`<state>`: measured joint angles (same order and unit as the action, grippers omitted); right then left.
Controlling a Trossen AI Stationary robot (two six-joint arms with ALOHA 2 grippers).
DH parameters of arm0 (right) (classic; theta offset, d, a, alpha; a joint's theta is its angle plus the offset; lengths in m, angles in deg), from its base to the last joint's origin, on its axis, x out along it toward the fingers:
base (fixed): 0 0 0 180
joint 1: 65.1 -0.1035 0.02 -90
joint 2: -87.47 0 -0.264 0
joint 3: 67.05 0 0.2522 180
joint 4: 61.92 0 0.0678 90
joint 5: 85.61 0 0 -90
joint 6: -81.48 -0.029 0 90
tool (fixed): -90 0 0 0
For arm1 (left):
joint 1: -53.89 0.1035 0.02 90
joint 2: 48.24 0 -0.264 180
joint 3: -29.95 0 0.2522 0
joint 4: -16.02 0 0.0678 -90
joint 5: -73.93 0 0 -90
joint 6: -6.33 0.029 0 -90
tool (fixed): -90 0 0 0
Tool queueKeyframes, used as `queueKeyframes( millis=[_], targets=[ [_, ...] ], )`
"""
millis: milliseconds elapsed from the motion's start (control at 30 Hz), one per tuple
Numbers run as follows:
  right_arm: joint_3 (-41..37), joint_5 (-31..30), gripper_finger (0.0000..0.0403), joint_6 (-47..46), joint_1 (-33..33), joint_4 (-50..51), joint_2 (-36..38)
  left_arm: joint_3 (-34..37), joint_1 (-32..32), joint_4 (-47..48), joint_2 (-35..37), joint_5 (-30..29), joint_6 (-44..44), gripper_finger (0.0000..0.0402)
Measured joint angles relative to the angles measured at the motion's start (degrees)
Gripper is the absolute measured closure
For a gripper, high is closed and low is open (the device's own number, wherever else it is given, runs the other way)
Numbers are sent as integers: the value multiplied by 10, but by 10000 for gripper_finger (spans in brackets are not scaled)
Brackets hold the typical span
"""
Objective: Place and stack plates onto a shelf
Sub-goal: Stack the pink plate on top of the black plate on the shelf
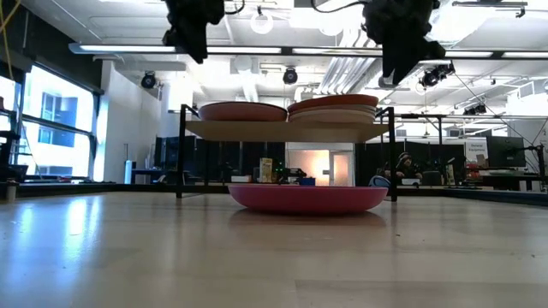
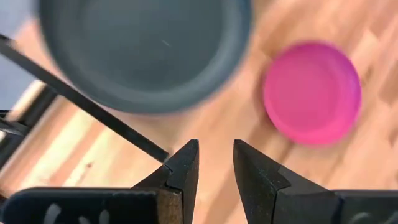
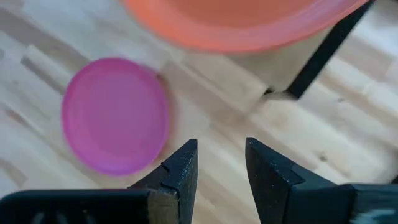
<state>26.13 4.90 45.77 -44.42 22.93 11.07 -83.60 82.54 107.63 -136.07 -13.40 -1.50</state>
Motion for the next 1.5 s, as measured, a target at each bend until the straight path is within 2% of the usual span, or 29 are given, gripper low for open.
queueKeyframes(
  millis=[167,367,633,900,1133,1500],
  targets=[
    [-7,0,289,-41,-61,-3,0,0,-67,47,0,0,0,312],
    [-57,-7,289,-147,-131,-17,0,1,-133,73,10,-3,-10,312],
    [-140,-22,289,-264,-216,-117,0,1,-207,74,40,-35,-55,312],
    [-216,-48,289,-373,-252,-236,0,14,-278,66,57,-77,-115,312],
    [-281,-50,289,-424,-273,-349,-5,104,-331,22,79,-86,-167,312],
    [-291,-93,289,-401,-281,-374,-51,239,-372,-31,112,-94,-259,312]
  ],
)
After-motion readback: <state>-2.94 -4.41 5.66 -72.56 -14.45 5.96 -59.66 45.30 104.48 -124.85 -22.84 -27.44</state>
